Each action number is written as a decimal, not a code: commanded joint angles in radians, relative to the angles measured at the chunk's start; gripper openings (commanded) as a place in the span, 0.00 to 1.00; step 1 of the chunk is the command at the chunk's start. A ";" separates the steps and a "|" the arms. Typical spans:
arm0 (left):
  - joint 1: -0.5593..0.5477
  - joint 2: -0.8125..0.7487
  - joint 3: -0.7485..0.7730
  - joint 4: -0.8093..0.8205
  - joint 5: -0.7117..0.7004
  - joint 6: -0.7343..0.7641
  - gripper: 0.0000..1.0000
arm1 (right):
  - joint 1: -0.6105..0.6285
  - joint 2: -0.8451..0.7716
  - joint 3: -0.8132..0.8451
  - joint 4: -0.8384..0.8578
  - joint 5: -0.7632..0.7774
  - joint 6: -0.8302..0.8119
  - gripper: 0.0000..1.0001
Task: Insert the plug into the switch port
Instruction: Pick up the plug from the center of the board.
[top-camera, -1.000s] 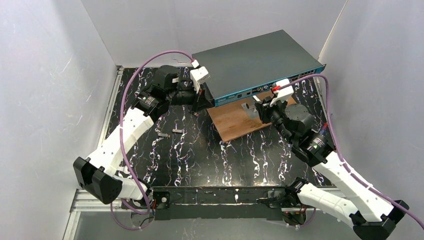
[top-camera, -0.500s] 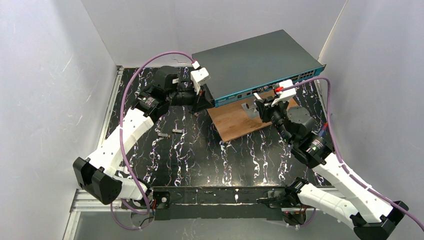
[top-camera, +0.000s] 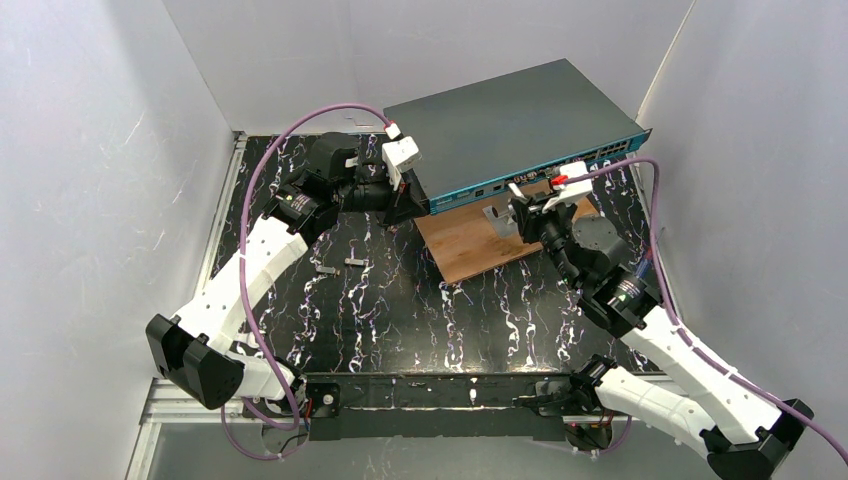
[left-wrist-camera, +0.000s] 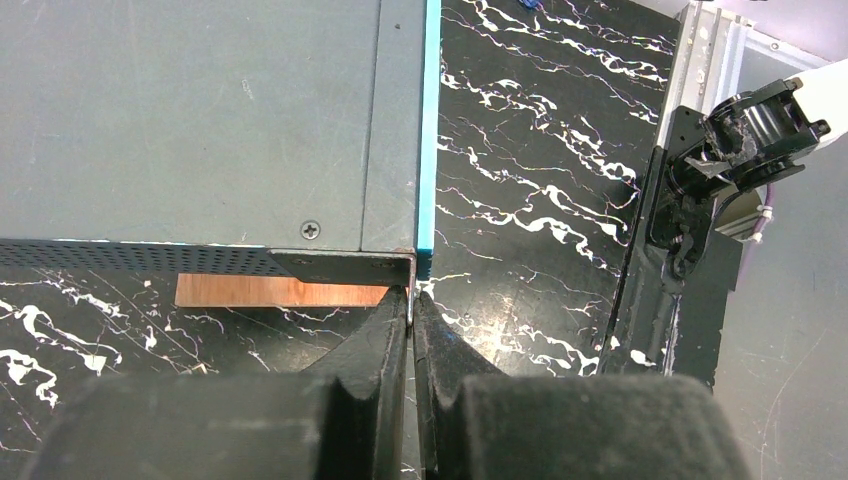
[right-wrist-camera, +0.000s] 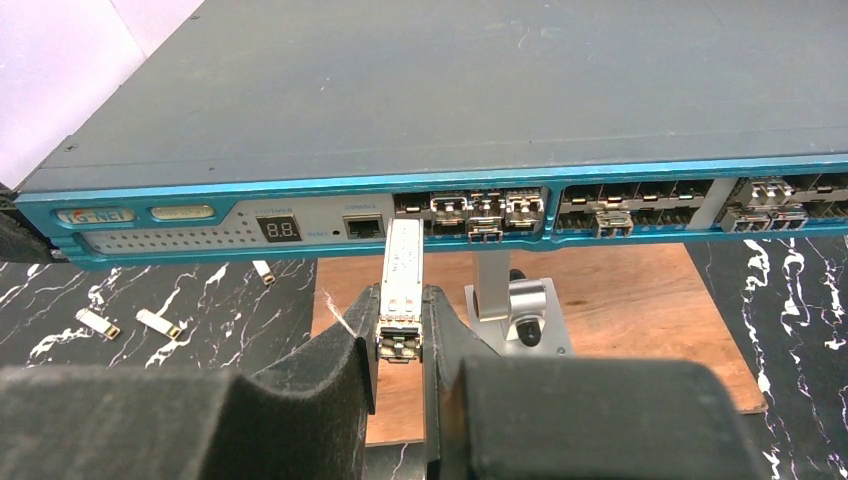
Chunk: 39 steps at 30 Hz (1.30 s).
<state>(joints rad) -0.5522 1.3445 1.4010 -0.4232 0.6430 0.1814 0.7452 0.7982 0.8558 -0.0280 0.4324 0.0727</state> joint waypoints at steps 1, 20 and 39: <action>-0.011 -0.053 -0.002 -0.066 0.052 -0.001 0.00 | -0.004 -0.002 -0.008 0.093 0.030 0.006 0.01; -0.013 -0.043 0.003 -0.073 0.063 0.004 0.00 | -0.004 0.026 -0.017 0.120 0.048 -0.007 0.01; -0.012 -0.044 0.007 -0.091 0.065 0.007 0.00 | -0.004 0.040 -0.037 0.131 0.050 -0.029 0.01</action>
<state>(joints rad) -0.5533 1.3445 1.4010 -0.4271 0.6430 0.1909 0.7456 0.8402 0.8276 0.0341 0.4686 0.0551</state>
